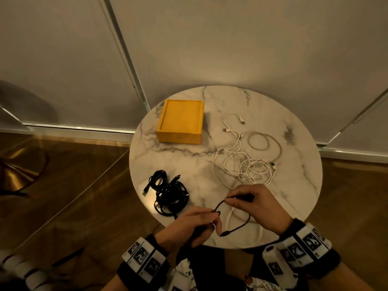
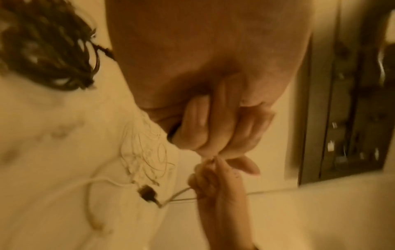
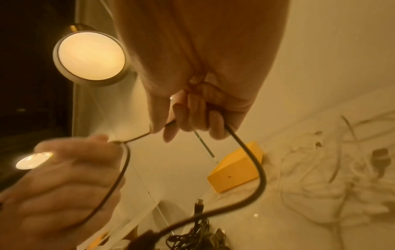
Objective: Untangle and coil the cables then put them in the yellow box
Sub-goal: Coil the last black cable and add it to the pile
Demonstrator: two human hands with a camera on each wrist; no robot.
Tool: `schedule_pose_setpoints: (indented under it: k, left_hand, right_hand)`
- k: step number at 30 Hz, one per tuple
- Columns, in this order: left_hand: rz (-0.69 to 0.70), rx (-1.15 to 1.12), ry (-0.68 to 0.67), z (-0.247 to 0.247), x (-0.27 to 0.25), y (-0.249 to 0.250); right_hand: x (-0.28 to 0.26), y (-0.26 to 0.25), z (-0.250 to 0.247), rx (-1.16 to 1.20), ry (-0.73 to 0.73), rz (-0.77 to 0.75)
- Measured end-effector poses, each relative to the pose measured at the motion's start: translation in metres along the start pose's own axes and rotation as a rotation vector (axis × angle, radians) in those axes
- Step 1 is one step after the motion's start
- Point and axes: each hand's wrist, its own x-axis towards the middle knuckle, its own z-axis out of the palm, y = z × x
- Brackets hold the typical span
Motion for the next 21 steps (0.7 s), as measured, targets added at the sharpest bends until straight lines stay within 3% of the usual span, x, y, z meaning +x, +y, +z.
schedule_pose_setpoints:
  k: [3, 7, 11, 15, 18, 21]
  left_hand:
    - [0.123, -0.292, 0.097, 0.002, 0.011, 0.007]
    - [0.248, -0.344, 0.257, -0.005, 0.029, 0.025]
    - [0.241, -0.126, 0.407, -0.017, 0.05, 0.029]
    - [0.193, 0.162, 0.47, -0.019, 0.068, 0.015]
    - [0.163, 0.537, 0.428, -0.024, 0.072, 0.005]
    - [0.1, 0.849, 0.277, -0.029, 0.066, 0.004]
  right_hand:
    - [0.007, 0.003, 0.017, 0.084, 0.06, 0.036]
    - [0.01, 0.015, 0.042, 0.162, -0.091, 0.181]
    - [0.009, 0.017, 0.063, 0.269, -0.171, 0.291]
    - [0.007, 0.007, 0.065, 0.316, -0.216, 0.364]
    - [0.003, 0.008, 0.055, 0.237, -0.239, 0.429]
    - [-0.004, 0.009, 0.041, 0.154, -0.33, 0.449]
